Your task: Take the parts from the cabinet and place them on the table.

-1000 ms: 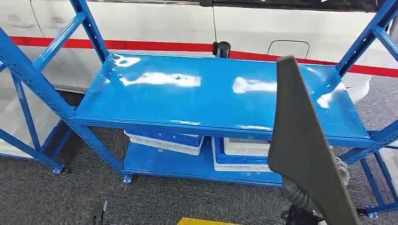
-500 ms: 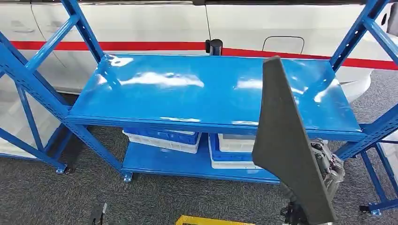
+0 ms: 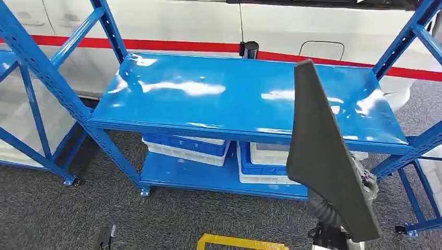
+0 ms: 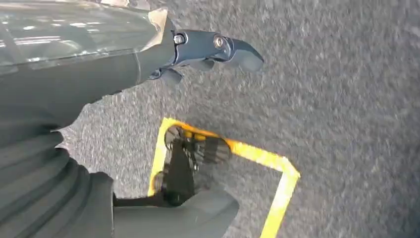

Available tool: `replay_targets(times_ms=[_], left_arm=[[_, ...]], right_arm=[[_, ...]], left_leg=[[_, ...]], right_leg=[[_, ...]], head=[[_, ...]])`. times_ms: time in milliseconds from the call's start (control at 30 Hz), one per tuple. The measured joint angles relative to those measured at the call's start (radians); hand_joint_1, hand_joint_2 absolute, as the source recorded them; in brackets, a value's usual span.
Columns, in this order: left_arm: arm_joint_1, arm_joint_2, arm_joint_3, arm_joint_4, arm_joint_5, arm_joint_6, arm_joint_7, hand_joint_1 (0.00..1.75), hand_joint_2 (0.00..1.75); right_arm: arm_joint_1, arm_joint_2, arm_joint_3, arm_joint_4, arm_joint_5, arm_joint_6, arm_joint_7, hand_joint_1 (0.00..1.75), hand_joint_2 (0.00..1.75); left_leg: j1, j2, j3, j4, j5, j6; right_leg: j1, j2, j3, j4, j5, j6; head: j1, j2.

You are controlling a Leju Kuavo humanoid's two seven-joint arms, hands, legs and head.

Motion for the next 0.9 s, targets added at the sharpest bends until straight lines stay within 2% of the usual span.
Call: replay_targets(times_ms=[33, 67, 100, 133, 167, 200, 233, 300, 333, 367, 400, 433, 467, 500, 533, 567, 633, 667, 700, 733, 767, 800, 833, 867, 900], left_arm=[[0.000, 0.000, 0.000, 0.000, 0.000, 0.000, 0.000, 0.00, 1.75], [0.000, -0.001, 0.000, 0.000, 0.000, 0.000, 0.000, 0.00, 1.75], [0.000, -0.002, 0.000, 0.000, 0.000, 0.000, 0.000, 0.00, 1.75], [0.000, -0.002, 0.000, 0.000, -0.001, 0.000, 0.000, 0.00, 1.75], [0.000, -0.002, 0.000, 0.000, -0.002, 0.000, 0.000, 0.00, 1.75], [0.000, -0.001, 0.000, 0.000, -0.002, 0.000, 0.000, 0.00, 1.75], [0.000, -0.001, 0.000, 0.000, -0.002, 0.000, 0.000, 0.00, 1.75], [-0.001, -0.002, 0.000, 0.000, -0.004, 0.000, 0.001, 0.00, 1.75], [0.000, 0.001, 0.000, 0.000, -0.004, 0.000, 0.003, 0.00, 1.75], [0.000, 0.000, 0.000, 0.000, -0.004, 0.000, 0.004, 0.00, 1.75], [0.000, 0.000, 0.000, 0.000, -0.005, 0.000, 0.005, 0.00, 1.75], [0.000, -0.001, 0.000, 0.000, -0.005, 0.000, 0.006, 0.00, 1.75], [0.000, 0.000, 0.000, 0.000, -0.005, 0.000, 0.006, 0.00, 1.75], [0.000, 0.000, 0.000, 0.000, -0.005, 0.000, 0.006, 0.00, 1.75], [0.000, 0.000, 0.000, 0.000, -0.005, 0.000, 0.006, 0.00, 1.75], [0.000, 0.000, 0.000, 0.000, -0.004, 0.000, 0.007, 0.00, 1.75], [0.000, 0.001, 0.000, 0.000, -0.003, 0.000, 0.007, 0.00, 1.75], [-0.002, 0.002, 0.001, 0.000, -0.003, 0.000, 0.006, 0.00, 1.75], [-0.003, 0.002, 0.002, 0.000, -0.003, 0.000, 0.006, 0.00, 1.75], [-0.002, 0.002, 0.004, 0.000, -0.002, 0.000, 0.005, 0.00, 1.75], [-0.001, 0.003, 0.009, 0.000, -0.002, 0.000, 0.005, 0.00, 1.75], [-0.002, 0.004, 0.013, 0.000, -0.001, 0.000, 0.005, 0.00, 1.75], [-0.001, 0.004, 0.016, 0.000, -0.001, 0.001, 0.005, 0.00, 1.75], [-0.002, 0.002, 0.016, 0.000, -0.001, 0.001, 0.004, 0.00, 1.75], [-0.003, 0.001, 0.017, 0.000, -0.001, 0.005, 0.003, 0.00, 1.75]], right_arm=[[0.000, 0.000, 0.000, 0.002, 0.000, 0.000, 0.000, 1.75, 1.75], [0.000, -0.002, 0.000, 0.003, 0.000, 0.000, 0.000, 1.75, 1.75], [-0.001, -0.003, 0.000, 0.004, 0.000, 0.000, 0.000, 1.75, 1.75], [-0.001, -0.003, 0.000, 0.004, 0.000, 0.000, 0.000, 1.75, 1.75], [-0.004, -0.003, 0.000, 0.004, 0.000, 0.000, 0.000, 1.75, 1.75], [-0.003, -0.003, 0.002, 0.005, 0.000, 0.000, 0.000, 1.75, 1.75], [-0.004, -0.003, 0.001, 0.005, 0.000, -0.002, 0.000, 1.75, 1.75], [-0.005, -0.004, 0.002, 0.005, 0.000, -0.002, 0.006, 1.75, 1.75], [-0.007, -0.004, 0.002, 0.005, 0.001, -0.002, 0.006, 1.75, 1.75], [-0.008, -0.004, 0.003, 0.005, 0.002, -0.002, 0.008, 1.75, 1.75], [-0.008, -0.003, 0.003, 0.005, 0.003, -0.002, 0.012, 1.75, 1.75], [-0.008, -0.004, 0.004, 0.005, 0.003, -0.002, 0.016, 1.75, 1.75], [-0.008, -0.003, 0.004, 0.005, 0.003, -0.002, 0.016, 1.75, 1.75], [-0.008, -0.004, 0.005, 0.006, 0.003, -0.002, 0.018, 1.75, 1.75], [-0.006, -0.004, 0.005, 0.008, 0.003, -0.002, 0.018, 1.75, 1.75], [-0.006, -0.004, 0.006, 0.009, 0.003, -0.002, 0.018, 1.75, 1.75], [-0.006, -0.005, 0.009, 0.011, -0.001, 0.000, 0.018, 1.75, 1.75], [-0.007, -0.005, 0.010, 0.011, -0.004, 0.000, 0.018, 1.75, 1.75], [-0.008, -0.005, 0.010, 0.012, -0.006, 0.000, 0.018, 1.75, 1.75], [-0.013, -0.006, 0.012, 0.015, -0.009, 0.001, 0.018, 1.75, 1.75], [-0.015, -0.005, 0.014, 0.016, -0.013, 0.001, 0.018, 1.75, 1.75], [-0.014, -0.005, 0.016, 0.018, -0.015, 0.003, 0.018, 1.75, 1.75], [-0.014, -0.006, 0.017, 0.018, -0.016, 0.005, 0.018, 1.75, 1.75], [-0.017, -0.006, 0.017, 0.020, -0.016, 0.006, 0.018, 1.75, 1.75], [-0.021, -0.006, 0.018, 0.022, -0.016, 0.008, 0.018, 1.75, 1.75]], left_leg=[[0.000, 0.000, -0.008, 0.000, 0.006, 0.000], [-0.001, -0.001, -0.015, 0.000, 0.011, -0.002], [0.000, -0.002, -0.021, 0.001, 0.017, -0.005], [0.000, -0.003, -0.026, 0.004, 0.021, -0.010], [-0.001, -0.002, -0.030, 0.009, 0.024, -0.015], [-0.004, -0.003, -0.036, 0.009, 0.029, -0.022], [-0.004, -0.003, -0.034, 0.013, 0.033, -0.027], [-0.003, -0.003, -0.035, 0.007, 0.040, -0.039], [-0.001, -0.004, -0.040, 0.011, 0.041, -0.044], [0.002, -0.007, -0.050, 0.030, 0.005, -0.051], [0.005, -0.007, -0.064, 0.073, -0.051, -0.056], [0.008, -0.007, -0.083, 0.138, -0.106, -0.062], [0.011, -0.007, -0.105, 0.217, -0.150, -0.069], [0.013, -0.007, -0.118, 0.274, -0.170, -0.074], [0.015, -0.007, -0.113, 0.296, -0.166, -0.075], [0.017, -0.007, -0.083, 0.266, -0.141, -0.075], [0.019, -0.007, 0.029, 0.103, -0.077, -0.071], [0.019, -0.008, 0.078, 0.021, -0.072, -0.067], [0.013, -0.011, 0.093, -0.001, -0.083, -0.062], [0.007, -0.012, 0.085, 0.004, -0.070, -0.052], [0.004, -0.012, 0.081, 0.003, -0.070, -0.051], [0.001, -0.012, 0.078, 0.004, -0.066, -0.045], [0.004, -0.010, 0.077, -0.008, -0.052, -0.029], [0.009, -0.003, 0.072, -0.018, -0.040, -0.020], [0.008, -0.002, 0.060, -0.019, -0.031, -0.008]], right_leg=[[0.000, 0.000, 0.012, -0.001, 0.004, 0.006], [0.000, 0.000, 0.047, -0.047, 0.021, 0.015], [0.000, 0.000, 0.109, -0.141, 0.051, 0.025], [-0.001, -0.001, 0.176, -0.248, 0.078, 0.030], [-0.002, -0.002, 0.219, -0.327, 0.070, 0.023], [0.010, 0.002, 0.222, -0.312, 0.091, 0.018], [0.010, 0.003, 0.208, -0.317, 0.092, 0.015], [0.012, 0.005, 0.199, -0.317, 0.092, 0.002], [-0.009, 0.004, 0.196, -0.324, 0.103, -0.013], [-0.007, 0.001, 0.198, -0.323, 0.111, -0.021], [-0.006, 0.001, 0.189, -0.323, 0.118, -0.031], [-0.006, 0.000, 0.180, -0.322, 0.127, -0.034], [-0.004, 0.000, 0.170, -0.321, 0.135, -0.035], [-0.002, 0.000, 0.161, -0.319, 0.141, -0.033], [-0.002, 0.000, 0.153, -0.317, 0.146, -0.032], [-0.002, 0.000, 0.145, -0.314, 0.149, -0.027], [-0.002, 0.000, 0.137, -0.309, 0.152, -0.022], [-0.002, 0.000, 0.137, -0.306, 0.155, -0.018], [0.003, 0.000, 0.130, -0.306, 0.159, -0.010], [0.001, 0.000, 0.130, -0.307, 0.166, -0.001], [-0.002, 0.000, 0.129, -0.307, 0.170, 0.005], [-0.005, 0.000, 0.128, -0.311, 0.176, 0.015], [0.001, 0.000, 0.123, -0.313, 0.180, 0.023], [-0.001, -0.001, 0.114, -0.298, 0.163, 0.020], [0.001, 0.000, 0.089, -0.253, 0.119, 0.009]], head=[[-0.002, 0.000], [0.000, 0.000], [0.000, 0.000], [-0.001, 0.000], [0.000, 0.000], [-0.002, 0.000], [-0.002, 0.000], [-0.002, 0.000], [0.001, 0.000], [-0.003, 0.000], [-0.004, 0.000], [-0.004, 0.000], [-0.004, 0.000], [-0.004, 0.000], [-0.004, 0.000], [-0.004, 0.000], [-0.004, 0.000], [-0.005, 0.000], [-0.003, 0.000], [-0.002, 0.000], [-0.007, 0.000], [-0.003, 0.000], [-0.006, 0.000], [-0.003, 0.000], [-0.003, 0.000]])
